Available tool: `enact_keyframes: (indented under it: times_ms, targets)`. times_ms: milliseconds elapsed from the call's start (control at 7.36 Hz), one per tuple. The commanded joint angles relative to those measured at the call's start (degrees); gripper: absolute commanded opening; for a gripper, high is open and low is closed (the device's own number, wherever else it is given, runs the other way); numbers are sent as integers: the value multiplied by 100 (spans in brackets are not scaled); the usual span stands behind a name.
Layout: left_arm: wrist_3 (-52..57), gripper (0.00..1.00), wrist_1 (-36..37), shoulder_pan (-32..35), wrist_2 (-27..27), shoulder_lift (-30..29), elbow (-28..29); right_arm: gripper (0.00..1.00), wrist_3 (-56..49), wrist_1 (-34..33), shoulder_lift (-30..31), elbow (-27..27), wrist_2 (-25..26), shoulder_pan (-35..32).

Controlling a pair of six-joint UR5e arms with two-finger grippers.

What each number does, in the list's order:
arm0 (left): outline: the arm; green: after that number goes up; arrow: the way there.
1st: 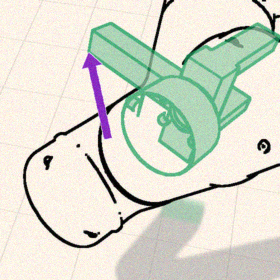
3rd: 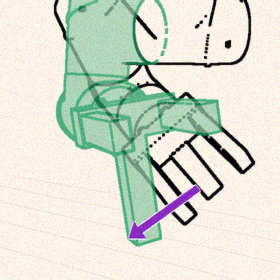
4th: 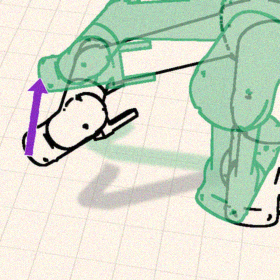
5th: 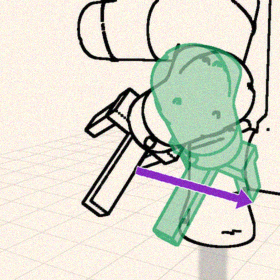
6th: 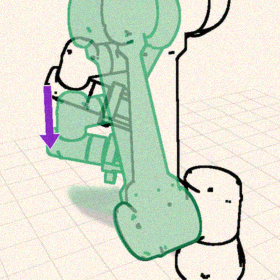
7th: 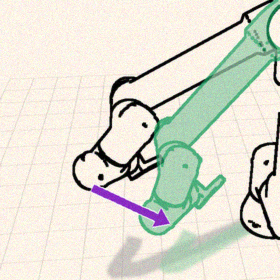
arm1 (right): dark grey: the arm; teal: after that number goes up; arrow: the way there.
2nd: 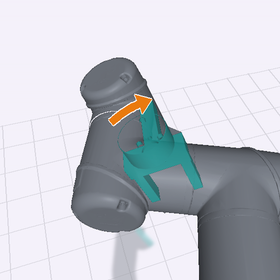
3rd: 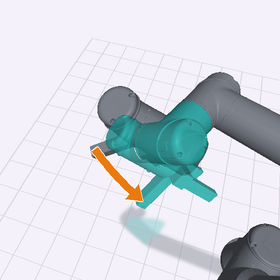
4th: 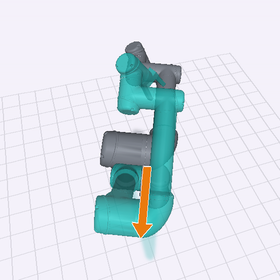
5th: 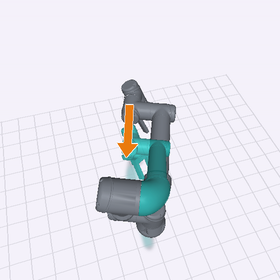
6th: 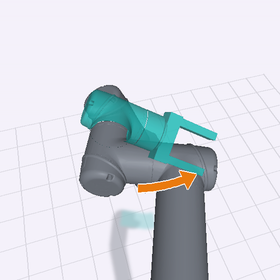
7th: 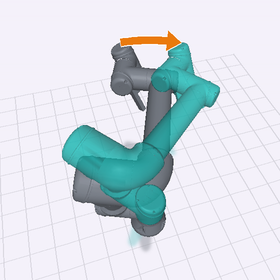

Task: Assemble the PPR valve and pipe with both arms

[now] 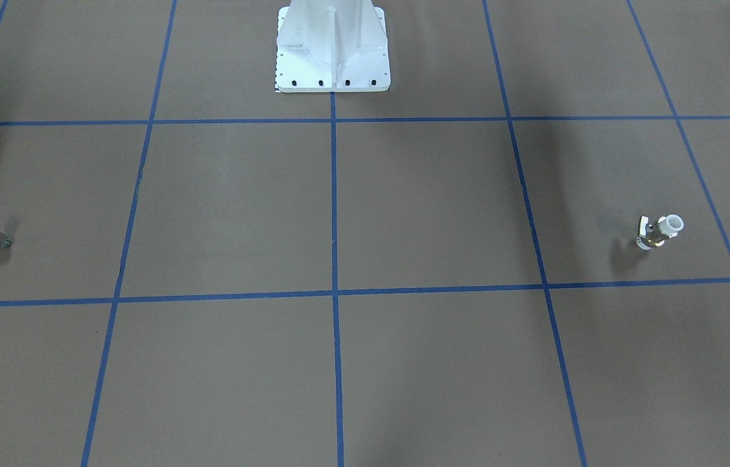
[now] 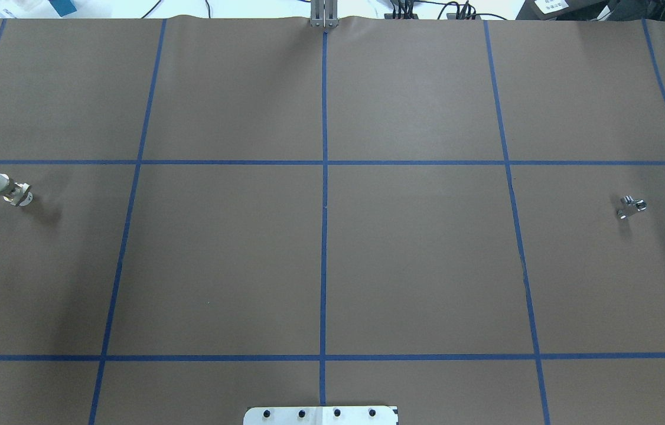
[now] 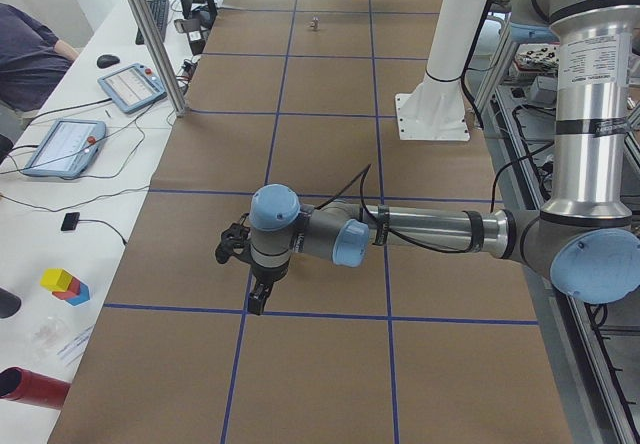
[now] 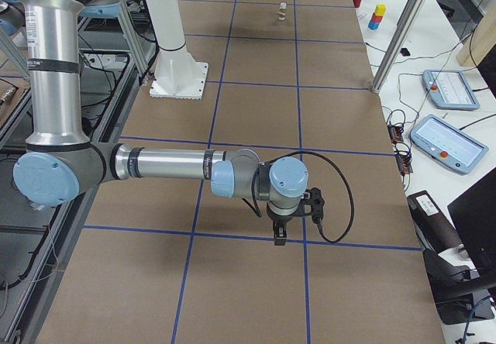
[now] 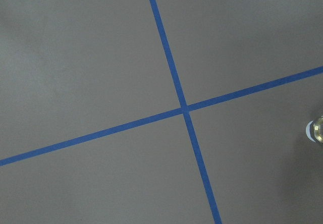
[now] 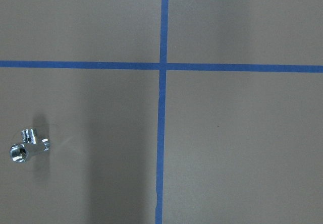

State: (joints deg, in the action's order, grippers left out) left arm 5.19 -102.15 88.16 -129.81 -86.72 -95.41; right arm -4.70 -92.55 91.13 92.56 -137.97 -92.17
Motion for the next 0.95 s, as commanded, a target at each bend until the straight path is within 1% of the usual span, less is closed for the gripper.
enact_keyframes:
  times_ms: [0,815]
  targets:
    - [9,100,2,0,-9,6,4,99,-4,-8,-8,-1,33,6]
    - [18,100,-42,0,-70,59,110,99,-4,9,80,87,-11,-3]
